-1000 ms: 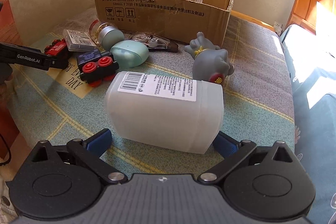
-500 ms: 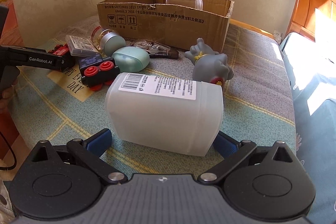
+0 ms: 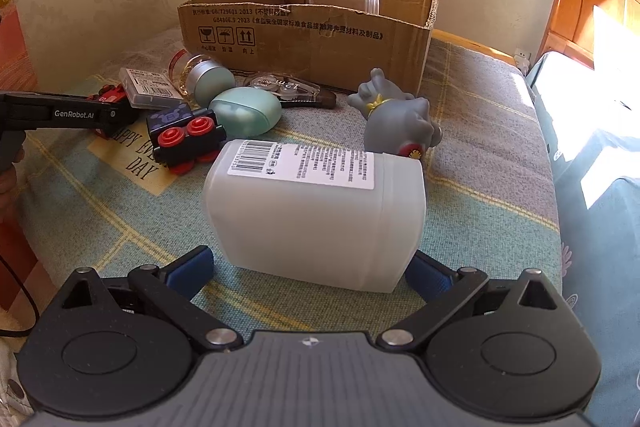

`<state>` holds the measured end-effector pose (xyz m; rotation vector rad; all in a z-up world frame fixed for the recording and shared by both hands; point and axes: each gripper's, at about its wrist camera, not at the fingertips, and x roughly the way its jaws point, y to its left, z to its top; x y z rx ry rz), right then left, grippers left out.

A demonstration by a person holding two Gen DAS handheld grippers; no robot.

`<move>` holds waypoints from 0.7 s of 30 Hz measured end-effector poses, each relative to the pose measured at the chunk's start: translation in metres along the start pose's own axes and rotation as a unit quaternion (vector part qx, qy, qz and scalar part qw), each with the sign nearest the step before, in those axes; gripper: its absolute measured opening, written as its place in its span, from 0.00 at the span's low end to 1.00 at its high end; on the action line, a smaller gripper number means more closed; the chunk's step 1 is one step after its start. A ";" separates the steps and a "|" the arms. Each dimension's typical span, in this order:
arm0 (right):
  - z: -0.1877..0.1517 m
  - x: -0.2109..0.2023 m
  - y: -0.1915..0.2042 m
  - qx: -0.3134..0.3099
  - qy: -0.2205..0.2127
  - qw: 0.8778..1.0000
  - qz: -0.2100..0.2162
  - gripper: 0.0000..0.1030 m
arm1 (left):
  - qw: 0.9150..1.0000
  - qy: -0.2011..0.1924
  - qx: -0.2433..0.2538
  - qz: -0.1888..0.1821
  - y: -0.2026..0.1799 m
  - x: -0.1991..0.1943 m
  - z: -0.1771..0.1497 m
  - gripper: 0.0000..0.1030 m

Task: Organize rigid objects

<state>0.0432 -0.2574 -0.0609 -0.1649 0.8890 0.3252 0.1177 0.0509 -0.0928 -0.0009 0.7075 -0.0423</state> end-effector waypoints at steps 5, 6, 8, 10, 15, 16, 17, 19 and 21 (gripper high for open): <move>0.005 -0.004 0.003 0.021 -0.016 1.000 0.000 1.00 | 1.000 -0.001 0.000 0.003 -0.001 0.000 -0.001 0.47; 0.007 -0.005 0.005 0.018 -0.020 1.000 -0.002 1.00 | 1.000 -0.001 -0.001 0.003 -0.001 0.000 -0.001 0.47; 0.010 -0.004 0.008 0.016 -0.022 1.000 -0.006 1.00 | 1.000 -0.002 -0.004 0.002 0.000 0.000 -0.001 0.48; 0.014 -0.001 0.010 0.015 -0.021 1.000 -0.011 0.99 | 1.000 -0.003 -0.004 0.003 0.000 0.000 -0.001 0.48; 0.022 0.002 0.011 0.022 -0.020 0.999 -0.025 0.94 | 1.000 -0.004 -0.003 0.002 0.000 0.001 0.000 0.49; 0.023 0.002 0.011 0.024 -0.018 0.999 -0.029 0.91 | 1.000 -0.003 -0.003 0.001 0.001 0.001 0.000 0.49; 0.024 0.003 0.010 0.025 -0.015 0.999 -0.032 0.87 | 1.000 -0.003 -0.003 -0.001 0.001 0.001 0.001 0.49; 0.025 0.002 0.007 0.030 -0.010 0.999 -0.036 0.84 | 1.000 0.000 0.002 -0.002 0.001 0.001 0.002 0.48; 0.025 0.001 0.005 0.036 -0.007 0.999 -0.036 0.84 | 1.000 0.003 0.007 -0.003 0.001 0.000 0.004 0.47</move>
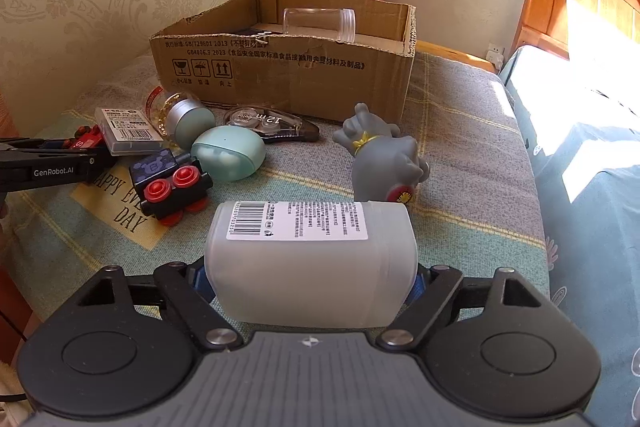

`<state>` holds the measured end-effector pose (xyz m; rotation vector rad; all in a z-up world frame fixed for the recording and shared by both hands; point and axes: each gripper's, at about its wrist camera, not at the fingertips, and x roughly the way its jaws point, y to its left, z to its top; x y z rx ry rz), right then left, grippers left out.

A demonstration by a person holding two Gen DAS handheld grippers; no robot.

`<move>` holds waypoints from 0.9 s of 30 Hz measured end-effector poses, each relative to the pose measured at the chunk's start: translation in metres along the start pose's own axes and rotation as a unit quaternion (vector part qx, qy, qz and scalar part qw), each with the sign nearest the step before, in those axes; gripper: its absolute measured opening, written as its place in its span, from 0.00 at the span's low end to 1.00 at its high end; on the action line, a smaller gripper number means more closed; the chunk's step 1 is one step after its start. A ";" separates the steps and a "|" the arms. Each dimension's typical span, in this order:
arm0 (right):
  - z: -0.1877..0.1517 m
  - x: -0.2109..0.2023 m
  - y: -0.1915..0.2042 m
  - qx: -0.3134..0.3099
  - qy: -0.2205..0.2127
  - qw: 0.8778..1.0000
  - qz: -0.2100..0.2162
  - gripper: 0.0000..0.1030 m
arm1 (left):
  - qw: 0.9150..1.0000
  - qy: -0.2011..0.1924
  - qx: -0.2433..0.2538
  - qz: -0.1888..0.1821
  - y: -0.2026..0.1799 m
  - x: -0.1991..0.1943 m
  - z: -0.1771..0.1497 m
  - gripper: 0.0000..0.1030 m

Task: Organize rigid objects

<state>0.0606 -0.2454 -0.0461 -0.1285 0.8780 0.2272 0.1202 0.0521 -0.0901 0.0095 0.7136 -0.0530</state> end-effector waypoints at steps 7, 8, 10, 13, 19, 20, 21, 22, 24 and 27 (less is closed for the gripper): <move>0.007 -0.008 -0.007 0.000 0.001 1.000 0.011 0.84 | 1.000 0.009 0.011 -0.011 0.005 -0.012 0.004 0.47; 0.009 -0.009 -0.008 -0.001 0.000 1.000 0.012 0.84 | 1.000 0.008 0.014 -0.012 0.006 -0.015 0.005 0.47; 0.012 -0.012 -0.009 -0.005 -0.001 1.000 0.015 0.84 | 1.000 0.006 0.018 -0.016 0.006 -0.021 0.008 0.47; 0.018 -0.016 -0.011 -0.009 -0.002 1.000 0.023 0.84 | 0.999 0.008 0.024 -0.030 0.005 -0.030 0.014 0.47; 0.038 -0.025 -0.015 -0.027 -0.014 0.999 0.040 0.84 | 0.998 -0.020 0.040 -0.050 -0.009 -0.043 0.044 0.47; 0.044 -0.026 -0.016 -0.028 -0.017 0.999 0.043 0.84 | 0.997 -0.030 0.046 -0.051 -0.013 -0.044 0.051 0.47; 0.049 -0.027 -0.017 -0.029 -0.022 0.998 0.044 0.84 | 0.997 -0.039 0.050 -0.053 -0.016 -0.044 0.058 0.47; 0.053 -0.028 -0.018 -0.031 -0.027 0.998 0.044 0.84 | 0.996 -0.047 0.052 -0.055 -0.020 -0.044 0.066 0.47; 0.065 -0.031 -0.019 -0.039 -0.040 0.998 0.043 0.84 | 0.995 -0.062 0.052 -0.065 -0.026 -0.042 0.083 0.47; 0.081 -0.032 -0.020 -0.048 -0.057 0.996 0.041 0.84 | 0.992 -0.084 0.055 -0.071 -0.035 -0.032 0.108 0.47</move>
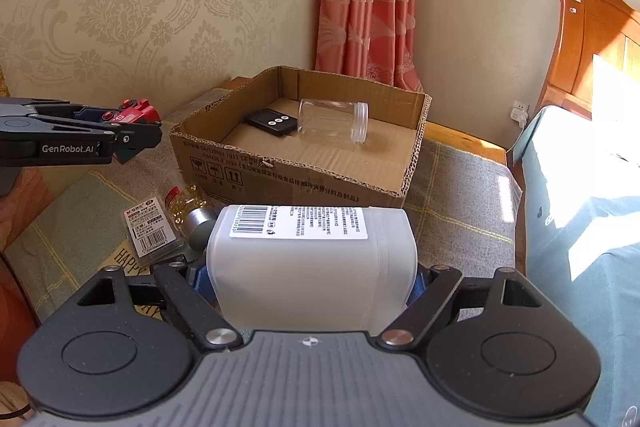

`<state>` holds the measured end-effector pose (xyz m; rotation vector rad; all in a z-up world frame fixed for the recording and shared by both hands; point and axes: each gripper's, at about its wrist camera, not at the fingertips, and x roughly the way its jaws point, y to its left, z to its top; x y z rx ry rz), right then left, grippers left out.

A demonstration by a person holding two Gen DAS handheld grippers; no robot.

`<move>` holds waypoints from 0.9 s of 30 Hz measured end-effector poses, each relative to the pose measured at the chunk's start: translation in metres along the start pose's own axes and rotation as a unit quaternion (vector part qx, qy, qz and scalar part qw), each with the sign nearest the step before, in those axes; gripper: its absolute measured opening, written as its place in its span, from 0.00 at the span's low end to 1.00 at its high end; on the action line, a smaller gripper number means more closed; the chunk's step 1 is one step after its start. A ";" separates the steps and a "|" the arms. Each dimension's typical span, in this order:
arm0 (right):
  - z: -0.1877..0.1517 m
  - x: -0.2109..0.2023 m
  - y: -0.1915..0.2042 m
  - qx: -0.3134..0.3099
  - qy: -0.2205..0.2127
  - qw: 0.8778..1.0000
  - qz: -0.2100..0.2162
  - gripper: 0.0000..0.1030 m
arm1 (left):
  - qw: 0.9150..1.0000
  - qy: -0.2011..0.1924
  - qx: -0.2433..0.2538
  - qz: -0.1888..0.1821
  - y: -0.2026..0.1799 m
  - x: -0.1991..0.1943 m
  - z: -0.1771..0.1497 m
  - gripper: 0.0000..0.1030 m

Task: Organize rigid objects
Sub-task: 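Drop the red train car into the box with the left gripper while the right gripper carries the jug, then lower the white jug into the box and open the right gripper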

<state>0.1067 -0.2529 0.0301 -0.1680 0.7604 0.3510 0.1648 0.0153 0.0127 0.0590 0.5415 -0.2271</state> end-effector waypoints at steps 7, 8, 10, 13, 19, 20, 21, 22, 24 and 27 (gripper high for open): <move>0.030 0.009 -0.007 -0.015 -0.021 1.000 -0.005 0.84 | 1.000 0.009 0.011 0.001 -0.008 0.051 0.028 0.47; 0.033 0.011 -0.009 -0.016 -0.023 1.000 -0.006 0.84 | 1.000 0.011 0.011 0.003 -0.009 0.058 0.028 0.47; 0.039 0.014 -0.010 -0.021 -0.021 1.000 -0.005 0.84 | 1.000 0.017 0.012 0.003 -0.009 0.069 0.028 0.47; 0.046 0.020 -0.011 -0.028 -0.017 0.999 -0.007 0.84 | 1.000 0.020 0.002 -0.010 -0.006 0.076 0.026 0.82; 0.060 0.031 -0.016 -0.030 -0.010 0.999 -0.009 0.84 | 1.000 0.007 0.012 0.005 -0.004 0.047 0.014 0.99; 0.064 0.033 -0.016 -0.030 -0.009 0.999 -0.010 0.84 | 1.000 0.009 0.010 0.005 -0.003 0.042 0.011 0.99; 0.066 0.034 -0.017 -0.029 -0.007 0.999 -0.011 0.84 | 1.000 0.013 0.008 0.000 -0.002 0.037 0.007 0.99; 0.069 0.037 -0.017 -0.030 -0.004 0.999 -0.011 0.84 | 1.000 0.017 0.004 -0.003 0.000 0.032 0.003 0.99; 0.076 0.044 -0.017 -0.030 0.006 0.999 -0.012 0.84 | 1.000 0.027 -0.010 -0.007 0.003 0.024 -0.005 0.99; 0.086 0.057 -0.018 -0.027 0.024 0.999 -0.010 0.84 | 0.999 0.035 -0.027 0.000 0.009 0.015 -0.015 0.99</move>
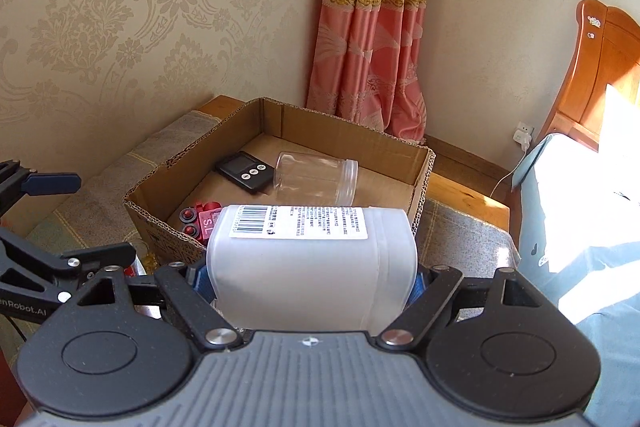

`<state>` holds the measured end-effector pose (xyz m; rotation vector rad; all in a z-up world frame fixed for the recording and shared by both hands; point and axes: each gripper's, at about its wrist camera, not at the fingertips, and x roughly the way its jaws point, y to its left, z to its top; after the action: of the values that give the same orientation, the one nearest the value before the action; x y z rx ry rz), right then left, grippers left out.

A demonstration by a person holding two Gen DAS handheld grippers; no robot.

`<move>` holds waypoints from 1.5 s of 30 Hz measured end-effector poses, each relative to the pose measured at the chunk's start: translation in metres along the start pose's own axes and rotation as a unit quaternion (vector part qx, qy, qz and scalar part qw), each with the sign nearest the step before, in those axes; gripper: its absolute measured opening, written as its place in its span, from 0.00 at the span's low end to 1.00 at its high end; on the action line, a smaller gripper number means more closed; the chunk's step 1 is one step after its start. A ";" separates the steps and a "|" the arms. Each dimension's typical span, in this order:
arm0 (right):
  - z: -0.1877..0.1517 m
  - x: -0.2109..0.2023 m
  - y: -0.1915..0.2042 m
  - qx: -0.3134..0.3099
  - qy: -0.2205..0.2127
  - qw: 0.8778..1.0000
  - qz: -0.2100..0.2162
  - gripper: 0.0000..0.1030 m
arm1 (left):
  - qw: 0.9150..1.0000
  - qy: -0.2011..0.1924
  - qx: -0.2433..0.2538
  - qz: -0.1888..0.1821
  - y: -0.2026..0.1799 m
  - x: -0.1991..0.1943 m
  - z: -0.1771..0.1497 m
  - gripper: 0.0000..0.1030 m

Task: Organize rigid objects
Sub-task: 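Lower the white jug into the box and open the right gripper, then grasp the clear pen-refill pack with the left gripper while the right gripper approaches the grey cat toy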

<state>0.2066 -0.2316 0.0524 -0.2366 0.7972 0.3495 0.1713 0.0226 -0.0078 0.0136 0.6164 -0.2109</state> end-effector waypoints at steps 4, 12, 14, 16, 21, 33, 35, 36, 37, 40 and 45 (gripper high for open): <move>0.014 0.015 0.000 0.000 0.019 1.000 -0.006 0.84 | 1.000 -0.002 0.004 0.029 0.008 -0.011 -0.011 0.99; 0.044 0.058 -0.005 0.020 0.104 0.994 0.008 0.84 | 1.000 0.009 -0.020 0.021 0.024 -0.018 -0.029 0.99; 0.049 0.070 -0.007 0.029 0.113 0.993 0.004 0.87 | 0.999 0.011 -0.019 0.023 0.025 -0.017 -0.030 0.99; 0.054 0.076 -0.009 0.032 0.110 0.993 -0.023 0.96 | 0.999 0.010 -0.022 0.022 0.027 -0.017 -0.031 0.99; 0.055 0.073 -0.015 0.043 0.093 0.994 -0.037 0.98 | 0.999 0.015 -0.028 0.029 0.031 -0.015 -0.033 0.99; 0.015 0.036 -0.024 0.085 0.061 0.994 -0.040 1.00 | 0.999 0.025 -0.026 0.033 0.029 -0.019 -0.040 0.99; 0.002 0.029 -0.025 0.093 0.055 0.993 -0.043 1.00 | 0.999 0.029 -0.020 0.036 0.028 -0.020 -0.042 0.99; -0.006 0.025 -0.024 0.097 0.051 0.993 -0.046 1.00 | 0.999 0.031 -0.018 0.037 0.028 -0.020 -0.044 0.99; -0.012 0.022 -0.024 0.098 0.047 0.993 -0.049 1.00 | 0.999 0.035 -0.017 0.038 0.028 -0.020 -0.045 0.99; -0.038 0.013 -0.019 0.102 0.036 0.992 -0.067 1.00 | 0.998 0.046 -0.012 0.037 0.028 -0.018 -0.052 0.99; -0.082 0.000 -0.004 0.092 0.010 0.991 -0.097 1.00 | 0.997 0.070 0.005 0.038 0.025 -0.013 -0.060 0.99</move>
<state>0.1543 -0.2626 -0.0024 -0.1430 0.8132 0.0905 0.1310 0.0541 -0.0506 0.0616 0.7531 -0.1406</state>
